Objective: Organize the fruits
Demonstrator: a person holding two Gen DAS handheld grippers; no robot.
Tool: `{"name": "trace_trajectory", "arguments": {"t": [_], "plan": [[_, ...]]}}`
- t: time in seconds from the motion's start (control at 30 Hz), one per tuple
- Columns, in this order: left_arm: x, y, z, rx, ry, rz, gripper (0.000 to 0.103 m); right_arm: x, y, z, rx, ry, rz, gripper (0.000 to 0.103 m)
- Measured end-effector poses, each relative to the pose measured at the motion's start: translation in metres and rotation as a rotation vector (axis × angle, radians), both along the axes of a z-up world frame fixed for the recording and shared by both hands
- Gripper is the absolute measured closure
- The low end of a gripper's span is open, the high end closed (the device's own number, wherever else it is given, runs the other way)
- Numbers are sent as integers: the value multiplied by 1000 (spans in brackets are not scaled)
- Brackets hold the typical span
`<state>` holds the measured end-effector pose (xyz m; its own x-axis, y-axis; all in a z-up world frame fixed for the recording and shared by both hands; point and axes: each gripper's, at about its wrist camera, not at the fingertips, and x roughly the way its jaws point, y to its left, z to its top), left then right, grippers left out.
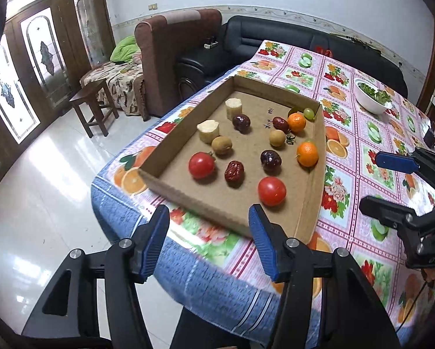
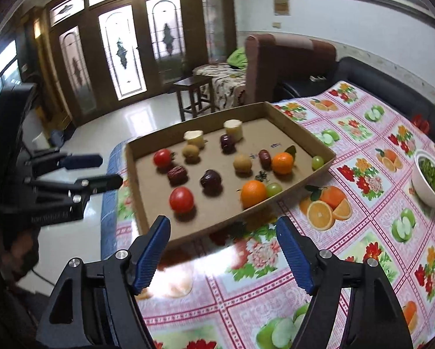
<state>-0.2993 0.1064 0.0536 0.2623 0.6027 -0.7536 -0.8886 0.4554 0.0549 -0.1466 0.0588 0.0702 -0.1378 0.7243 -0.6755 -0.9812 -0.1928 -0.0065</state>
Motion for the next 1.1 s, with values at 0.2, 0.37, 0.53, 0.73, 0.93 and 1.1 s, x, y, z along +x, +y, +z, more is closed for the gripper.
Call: {"name": "trace_trajectory", "arguments": {"t": [0.2,0.37,0.53,0.73,0.93,1.1], "plan": [[-13,-12,3,6,7,-10,46,-16,-12,-7,-13,-47,89,26],[-23,-24,8,39,16,-12,46,-23,-18,-13,-21,-80,113,26],[-27,-32,8,46,25,-25,46,-24,-21,-14,-31,-89,133,26],[-29,-38,10,50,24,-35,46,-24,-20,-15,-37,-91,142,26],[-33,-39,14,57,8,-28,46,-26,-22,-11,-24,-95,143,26],[-38,-40,17,74,-8,-17,46,-28,-22,-6,-14,-97,143,26]]}}
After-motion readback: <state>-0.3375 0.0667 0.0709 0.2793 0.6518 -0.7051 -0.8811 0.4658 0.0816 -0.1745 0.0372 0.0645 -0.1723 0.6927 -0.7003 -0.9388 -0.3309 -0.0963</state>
